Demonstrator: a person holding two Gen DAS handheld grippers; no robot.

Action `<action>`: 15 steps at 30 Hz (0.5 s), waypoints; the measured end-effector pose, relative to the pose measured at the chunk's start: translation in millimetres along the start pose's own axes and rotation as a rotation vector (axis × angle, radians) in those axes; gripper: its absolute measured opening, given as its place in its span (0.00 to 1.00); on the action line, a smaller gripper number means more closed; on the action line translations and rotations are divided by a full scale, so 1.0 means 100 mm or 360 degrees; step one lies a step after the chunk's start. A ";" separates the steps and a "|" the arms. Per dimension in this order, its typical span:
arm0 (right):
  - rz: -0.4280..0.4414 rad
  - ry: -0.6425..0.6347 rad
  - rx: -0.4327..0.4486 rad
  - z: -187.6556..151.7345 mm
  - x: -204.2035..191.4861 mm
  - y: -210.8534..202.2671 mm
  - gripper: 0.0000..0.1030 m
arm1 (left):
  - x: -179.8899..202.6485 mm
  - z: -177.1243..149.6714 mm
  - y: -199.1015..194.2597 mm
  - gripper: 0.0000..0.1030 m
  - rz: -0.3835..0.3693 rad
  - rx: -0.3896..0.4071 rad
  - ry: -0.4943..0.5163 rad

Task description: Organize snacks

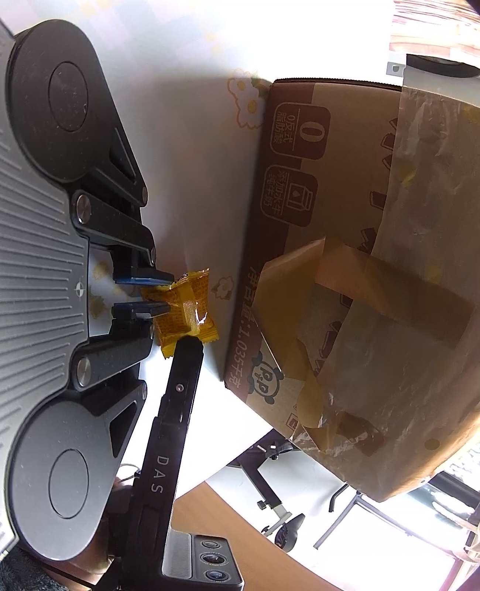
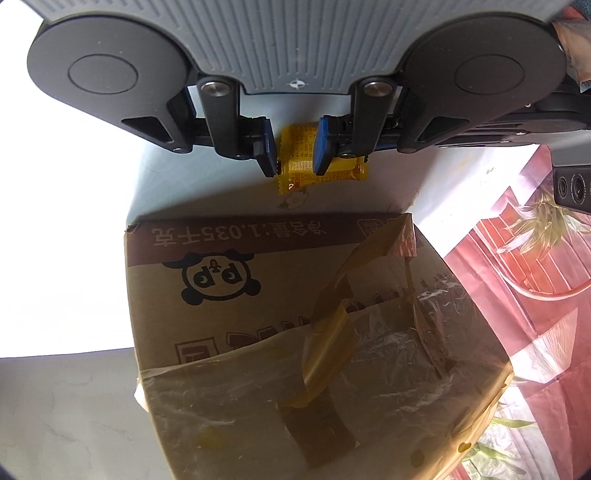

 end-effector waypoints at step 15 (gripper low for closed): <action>0.0052 0.0048 -0.0020 -0.08 -0.03 -0.06 0.06 | 0.02 0.00 -0.03 0.09 0.0036 0.0005 0.0078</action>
Point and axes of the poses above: each gripper's, at about its wrist camera, not at the fingertips, and y roughly the way its jaws point, x to its right, z to its top, the point moved 3 cm from there along y, roughly the way its jaws point, and after that the axes turned 2 degrees about x, right-handed, at the moved point
